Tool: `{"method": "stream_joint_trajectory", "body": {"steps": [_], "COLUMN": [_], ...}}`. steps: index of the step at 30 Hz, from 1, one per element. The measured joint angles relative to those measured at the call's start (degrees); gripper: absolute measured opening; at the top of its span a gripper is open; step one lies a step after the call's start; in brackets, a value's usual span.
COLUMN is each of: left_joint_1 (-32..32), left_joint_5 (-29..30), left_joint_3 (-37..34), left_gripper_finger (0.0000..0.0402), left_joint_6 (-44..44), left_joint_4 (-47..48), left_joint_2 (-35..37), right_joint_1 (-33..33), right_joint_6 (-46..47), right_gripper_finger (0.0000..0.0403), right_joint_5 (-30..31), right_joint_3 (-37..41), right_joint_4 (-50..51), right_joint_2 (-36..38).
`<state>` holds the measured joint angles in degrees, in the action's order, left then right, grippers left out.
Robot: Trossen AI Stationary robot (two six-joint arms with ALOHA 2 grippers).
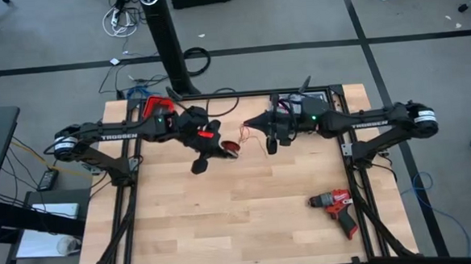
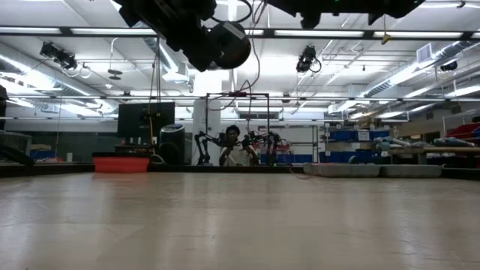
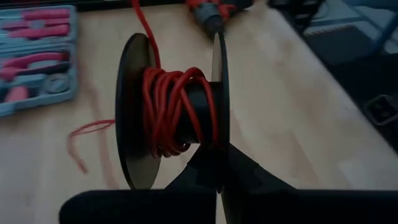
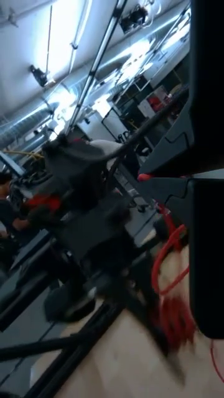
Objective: Coil cords
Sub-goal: Coil the red wire onto the black spool
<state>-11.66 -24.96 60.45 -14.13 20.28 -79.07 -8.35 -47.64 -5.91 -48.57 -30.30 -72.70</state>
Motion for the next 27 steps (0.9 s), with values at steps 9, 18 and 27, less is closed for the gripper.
{"method": "stream_joint_trajectory", "body": {"steps": [9, 18, 27], "left_joint_1": [2.9, 5.7, 6.5], "left_joint_5": [-1.0, -4.5, -8.5], "left_joint_3": [0.0, 0.0, 0.0], "left_gripper_finger": [0.0005, 0.0005, 0.0005], "left_joint_6": [0.8, 1.1, 0.7], "left_joint_4": [-0.8, -7.4, -20.2], "left_joint_2": [0.0, 0.0, 0.0], "right_joint_1": [-0.8, 1.4, 4.6], "right_joint_6": [6.7, 15.9, 22.4], "right_gripper_finger": [0.0, 0.0, 0.0], "right_joint_5": [-0.4, 10.2, 12.8], "right_joint_3": [-3.5, -4.1, -4.1], "right_joint_4": [-7.2, -7.8, -6.0], "right_joint_2": [-6.8, -13.7, -15.3]}}
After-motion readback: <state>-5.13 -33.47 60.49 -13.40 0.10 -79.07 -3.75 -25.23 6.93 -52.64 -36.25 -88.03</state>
